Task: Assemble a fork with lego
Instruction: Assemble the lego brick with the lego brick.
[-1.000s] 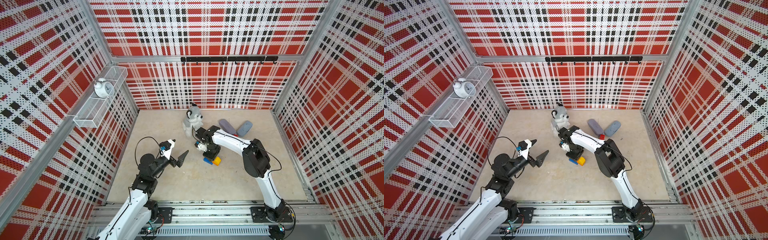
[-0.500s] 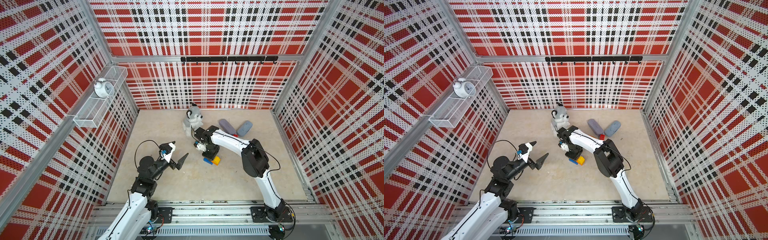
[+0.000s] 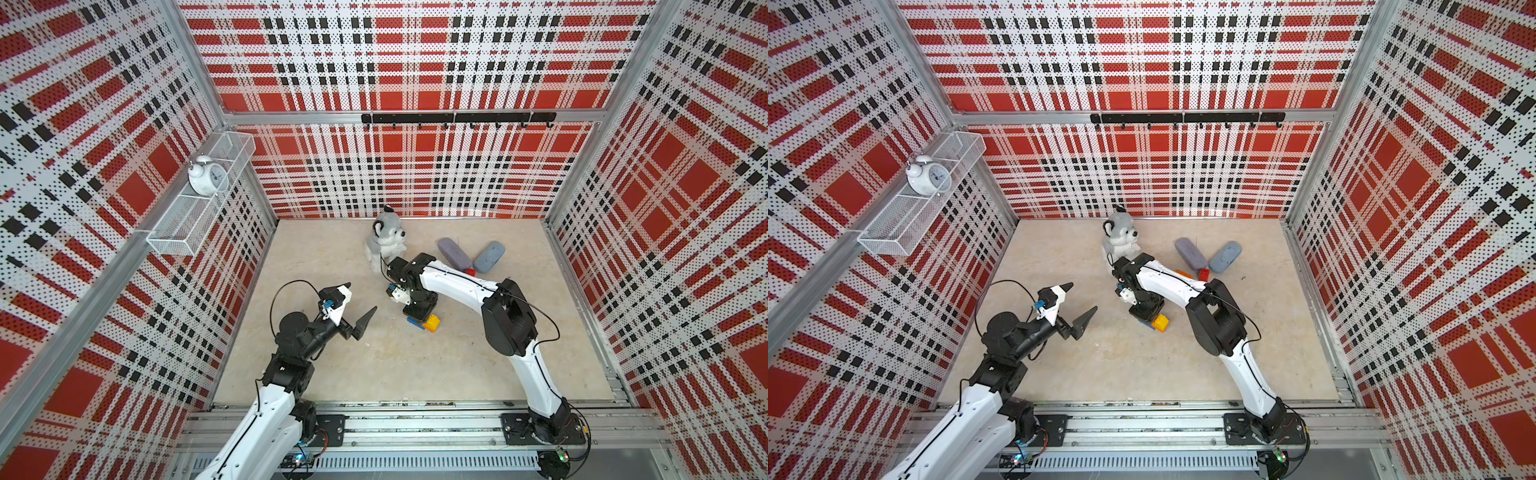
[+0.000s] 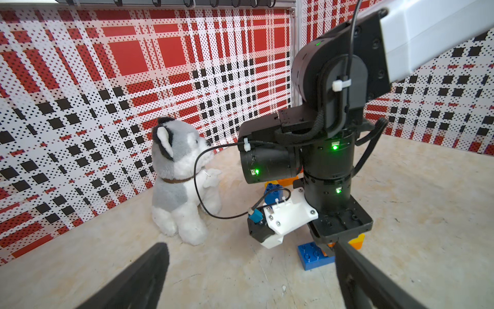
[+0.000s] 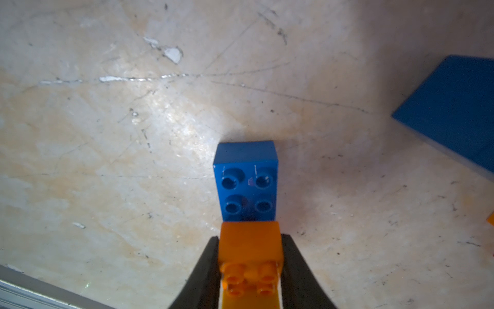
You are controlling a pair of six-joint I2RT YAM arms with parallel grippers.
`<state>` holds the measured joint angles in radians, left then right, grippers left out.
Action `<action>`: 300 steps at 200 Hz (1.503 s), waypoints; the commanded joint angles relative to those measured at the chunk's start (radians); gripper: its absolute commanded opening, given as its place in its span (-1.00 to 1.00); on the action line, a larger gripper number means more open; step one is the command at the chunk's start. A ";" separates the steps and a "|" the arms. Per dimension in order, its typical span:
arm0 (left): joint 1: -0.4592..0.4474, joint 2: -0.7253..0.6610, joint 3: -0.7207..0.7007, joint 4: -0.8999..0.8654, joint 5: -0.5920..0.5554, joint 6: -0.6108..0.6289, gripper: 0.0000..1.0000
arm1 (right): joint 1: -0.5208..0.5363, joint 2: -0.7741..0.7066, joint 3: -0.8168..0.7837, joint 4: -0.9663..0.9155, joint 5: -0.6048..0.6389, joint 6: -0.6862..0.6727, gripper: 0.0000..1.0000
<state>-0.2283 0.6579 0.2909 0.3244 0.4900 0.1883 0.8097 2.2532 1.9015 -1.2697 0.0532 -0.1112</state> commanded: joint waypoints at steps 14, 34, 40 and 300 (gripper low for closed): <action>0.007 0.005 0.000 0.001 0.001 0.011 0.97 | 0.009 0.096 -0.021 -0.012 0.006 0.024 -0.47; 0.007 0.006 0.000 0.001 0.001 0.011 0.97 | 0.008 0.106 -0.016 -0.002 -0.001 0.030 -0.48; 0.007 0.006 0.001 0.001 0.002 0.011 0.97 | 0.008 0.110 -0.012 -0.002 -0.004 0.030 -0.50; 0.006 0.035 0.002 -0.012 0.015 0.024 0.97 | -0.061 0.166 0.077 -0.011 -0.007 0.102 -0.53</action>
<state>-0.2283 0.6945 0.2909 0.3176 0.4931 0.2070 0.7616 2.3123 1.9957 -1.3369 0.0315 -0.0277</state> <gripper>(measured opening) 0.984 0.349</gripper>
